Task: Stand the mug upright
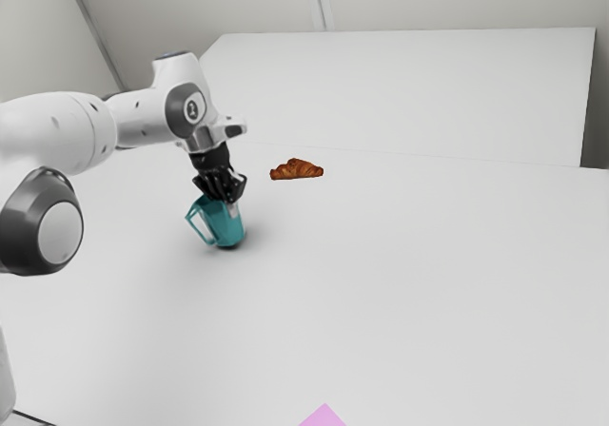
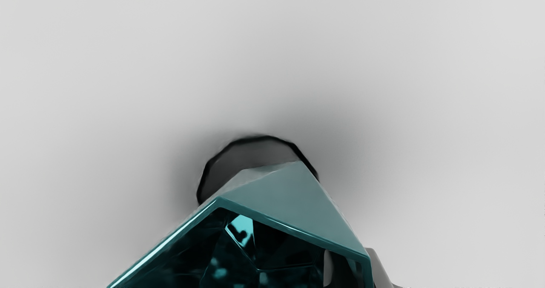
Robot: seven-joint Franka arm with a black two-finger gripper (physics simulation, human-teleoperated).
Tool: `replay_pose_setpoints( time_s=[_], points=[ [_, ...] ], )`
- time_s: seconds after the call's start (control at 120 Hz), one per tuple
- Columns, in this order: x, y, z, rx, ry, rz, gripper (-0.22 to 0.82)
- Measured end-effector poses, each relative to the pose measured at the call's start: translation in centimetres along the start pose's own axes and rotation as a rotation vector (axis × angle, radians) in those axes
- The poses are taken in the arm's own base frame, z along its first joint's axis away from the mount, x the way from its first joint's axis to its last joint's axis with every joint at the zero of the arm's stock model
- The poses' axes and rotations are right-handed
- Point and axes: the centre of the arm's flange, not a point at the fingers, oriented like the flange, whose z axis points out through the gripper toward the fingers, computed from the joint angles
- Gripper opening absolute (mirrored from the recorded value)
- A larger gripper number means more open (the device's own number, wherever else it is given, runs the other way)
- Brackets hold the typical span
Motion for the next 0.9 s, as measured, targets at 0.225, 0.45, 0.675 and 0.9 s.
replay_pose_setpoints(
  time_s=[0.225, 0.45, 0.675, 0.9],
  points=[
    [0.0, 0.4, 0.7, -0.002, -0.009, -0.05, 0.18],
    [0.0, 0.8, -0.2, -0.006, 0.009, -0.088, 0.45],
    [-0.7, 1.6, -3.0, -0.011, 0.048, -0.107, 0.54],
    [-7.7, 5.4, -20.2, 0.015, 0.246, -0.07, 0.57]
  ],
)
